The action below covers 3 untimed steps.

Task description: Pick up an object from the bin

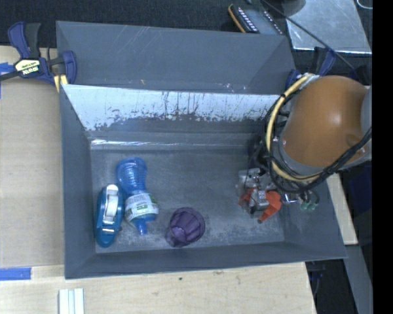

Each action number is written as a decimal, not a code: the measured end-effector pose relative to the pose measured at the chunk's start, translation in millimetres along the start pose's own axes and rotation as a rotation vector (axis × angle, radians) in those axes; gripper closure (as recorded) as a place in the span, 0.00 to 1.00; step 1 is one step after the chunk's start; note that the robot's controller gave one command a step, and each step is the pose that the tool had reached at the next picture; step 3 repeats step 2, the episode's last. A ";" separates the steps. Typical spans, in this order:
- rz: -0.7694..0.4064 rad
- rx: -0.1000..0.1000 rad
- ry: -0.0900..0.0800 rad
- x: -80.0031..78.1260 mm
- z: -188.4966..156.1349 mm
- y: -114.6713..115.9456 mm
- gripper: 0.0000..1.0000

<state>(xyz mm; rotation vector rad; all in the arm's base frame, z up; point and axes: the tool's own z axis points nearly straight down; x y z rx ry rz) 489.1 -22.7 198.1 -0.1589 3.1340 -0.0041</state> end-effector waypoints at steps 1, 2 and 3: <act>0.023 0.002 -0.016 -29.2 36.6 -9.0 1.00; 0.093 0.000 0.000 -27.6 -9.0 -52.3 1.00; 0.093 0.000 0.000 -27.6 -9.0 -52.3 1.00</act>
Offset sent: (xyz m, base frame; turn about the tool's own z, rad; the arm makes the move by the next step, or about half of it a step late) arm 0.0348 -0.0689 0.0444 0.1202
